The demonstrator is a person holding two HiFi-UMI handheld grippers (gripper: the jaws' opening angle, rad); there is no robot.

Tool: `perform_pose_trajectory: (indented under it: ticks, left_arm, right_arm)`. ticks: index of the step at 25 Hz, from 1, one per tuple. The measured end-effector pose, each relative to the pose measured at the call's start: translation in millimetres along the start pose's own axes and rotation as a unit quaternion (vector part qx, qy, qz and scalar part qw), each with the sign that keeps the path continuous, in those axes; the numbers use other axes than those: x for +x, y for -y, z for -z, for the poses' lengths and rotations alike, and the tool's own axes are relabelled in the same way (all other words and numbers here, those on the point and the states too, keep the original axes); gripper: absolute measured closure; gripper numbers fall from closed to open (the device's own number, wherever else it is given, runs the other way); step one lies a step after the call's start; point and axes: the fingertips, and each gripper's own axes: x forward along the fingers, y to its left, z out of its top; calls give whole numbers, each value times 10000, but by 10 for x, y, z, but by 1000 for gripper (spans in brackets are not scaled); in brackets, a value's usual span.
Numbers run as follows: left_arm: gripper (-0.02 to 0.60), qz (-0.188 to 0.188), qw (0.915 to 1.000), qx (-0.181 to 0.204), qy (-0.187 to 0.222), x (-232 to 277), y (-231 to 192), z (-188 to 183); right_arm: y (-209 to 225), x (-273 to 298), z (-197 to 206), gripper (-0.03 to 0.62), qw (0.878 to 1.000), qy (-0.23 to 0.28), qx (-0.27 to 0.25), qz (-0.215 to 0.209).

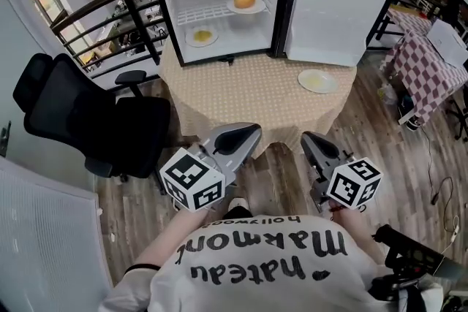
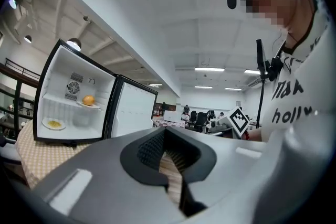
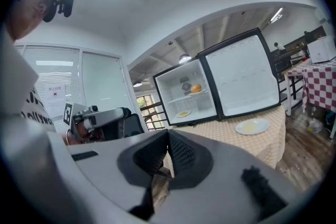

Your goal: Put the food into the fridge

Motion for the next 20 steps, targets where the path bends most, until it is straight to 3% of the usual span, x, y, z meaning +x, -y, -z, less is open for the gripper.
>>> perform_pose_trajectory:
  ticks: [10,20]
  left_arm:
    - [583,-453,9989,-104,60,-212,960,322]
    - [583,-787,9968,162,51,-340,1387,319]
  right_arm:
    - [-172,-853,449,579,9991,-231,-12,-345]
    - [-337,-1194,500,579,9976,-230,-90,-654]
